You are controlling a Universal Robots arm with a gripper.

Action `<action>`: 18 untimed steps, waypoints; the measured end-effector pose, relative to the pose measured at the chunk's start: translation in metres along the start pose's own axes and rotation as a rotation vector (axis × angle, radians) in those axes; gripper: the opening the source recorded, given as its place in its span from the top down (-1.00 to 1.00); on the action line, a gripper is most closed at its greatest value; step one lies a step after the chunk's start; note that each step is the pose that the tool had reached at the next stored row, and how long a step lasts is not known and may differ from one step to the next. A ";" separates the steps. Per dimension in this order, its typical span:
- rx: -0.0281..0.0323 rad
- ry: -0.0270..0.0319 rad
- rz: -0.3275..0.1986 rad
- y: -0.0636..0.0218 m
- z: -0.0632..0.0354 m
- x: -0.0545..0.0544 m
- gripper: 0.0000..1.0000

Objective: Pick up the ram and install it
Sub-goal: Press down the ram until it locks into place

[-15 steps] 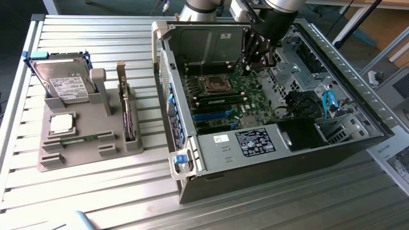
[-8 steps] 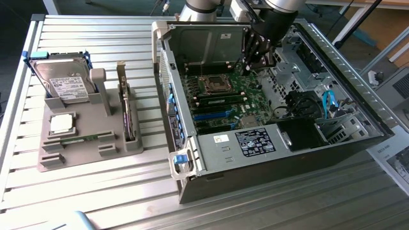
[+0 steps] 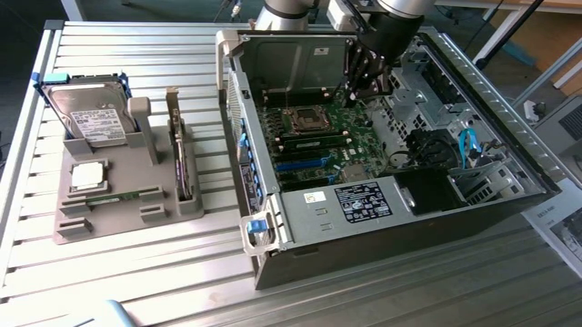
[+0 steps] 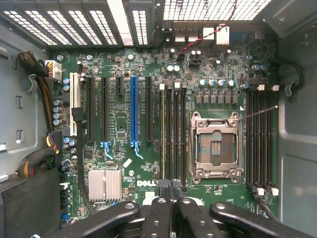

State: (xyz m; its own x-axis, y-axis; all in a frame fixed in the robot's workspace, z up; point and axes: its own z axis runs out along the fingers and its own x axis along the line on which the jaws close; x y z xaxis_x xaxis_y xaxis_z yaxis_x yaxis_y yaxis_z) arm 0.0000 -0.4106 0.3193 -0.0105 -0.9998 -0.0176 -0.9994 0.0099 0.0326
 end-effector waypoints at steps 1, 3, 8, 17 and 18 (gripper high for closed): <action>0.0000 0.0000 0.000 0.0000 0.0000 0.000 0.80; 0.0000 0.0000 0.000 0.0000 0.0000 0.000 0.80; -0.0020 -0.0001 0.000 -0.0187 -0.0006 0.001 0.80; -0.0027 -0.0002 0.000 -0.0265 0.0002 0.002 0.80; -0.0027 -0.0001 0.000 -0.0265 0.0011 0.002 0.80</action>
State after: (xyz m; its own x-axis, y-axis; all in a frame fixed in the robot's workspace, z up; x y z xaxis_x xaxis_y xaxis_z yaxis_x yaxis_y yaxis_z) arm 0.0265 -0.4126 0.3172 -0.0105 -0.9998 -0.0177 -0.9993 0.0099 0.0353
